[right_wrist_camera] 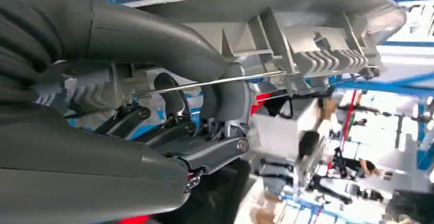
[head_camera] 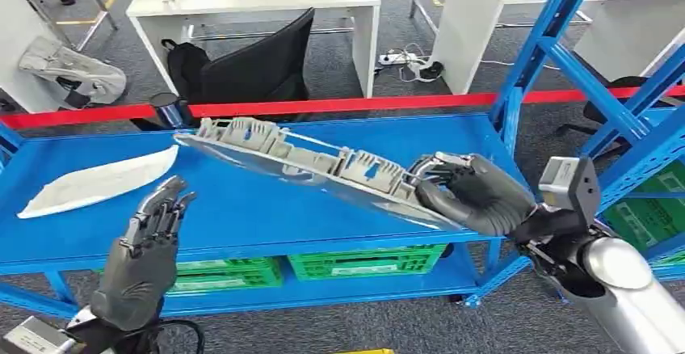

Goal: Take the parts from the cabinet and place them on the table.

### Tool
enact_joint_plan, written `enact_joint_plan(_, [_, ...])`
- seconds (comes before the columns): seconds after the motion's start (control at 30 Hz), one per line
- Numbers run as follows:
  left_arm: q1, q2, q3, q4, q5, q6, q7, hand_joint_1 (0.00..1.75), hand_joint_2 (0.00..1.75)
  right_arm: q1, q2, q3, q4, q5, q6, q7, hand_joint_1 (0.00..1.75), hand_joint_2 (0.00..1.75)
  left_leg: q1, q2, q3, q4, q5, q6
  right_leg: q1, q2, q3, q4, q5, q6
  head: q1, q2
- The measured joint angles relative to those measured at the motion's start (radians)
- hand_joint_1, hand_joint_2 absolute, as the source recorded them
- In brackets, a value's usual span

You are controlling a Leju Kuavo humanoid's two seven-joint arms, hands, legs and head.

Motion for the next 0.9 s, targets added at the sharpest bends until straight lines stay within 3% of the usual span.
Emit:
enact_joint_plan(0.27, [0.017,0.009,0.006,-0.048,0.008,-0.033,0.000,0.00,0.00,0.124,0.017,-0.008,-0.098,0.078,0.019,-0.019,1.75,1.75,0.000,0.000,0.000,0.000,0.000,0.000,0.000,0.000,0.000,0.000,0.000,0.000,0.000,0.000])
enact_joint_plan(0.37, [0.018,0.009,0.008,-0.057,0.019,-0.046,0.028,0.00,0.00,0.172,0.031,-0.008,-0.129,0.114,0.014,-0.034,1.75,1.75,0.000,0.000,0.000,0.000,0.000,0.000,0.000,0.000,0.000,0.000,0.000,0.000,0.000,0.000])
enact_joint_plan(0.4, [0.019,0.009,0.008,-0.058,0.019,-0.050,0.037,0.00,1.75,0.189,0.036,-0.009,-0.141,0.130,0.013,-0.042,1.75,1.75,0.000,0.000,0.000,0.000,0.000,0.000,0.000,0.000,0.000,0.000,-0.001,0.000,0.000,0.000])
enact_joint_plan(0.6, [0.018,0.009,0.013,-0.066,-0.003,-0.044,0.057,0.00,1.75,0.254,0.058,-0.013,-0.173,0.163,0.007,-0.068,1.75,1.75,0.000,0.000,0.000,0.000,0.000,0.000,0.000,0.000,0.000,0.000,-0.001,0.001,0.000,0.000])
enact_joint_plan(0.9, [0.016,0.009,0.014,-0.065,-0.003,-0.046,0.057,0.00,1.75,0.262,0.079,-0.013,-0.173,0.163,0.010,-0.068,1.75,1.75,0.000,0.001,0.001,0.000,0.000,0.000,0.000,0.000,0.001,0.000,-0.001,0.001,0.000,0.000])
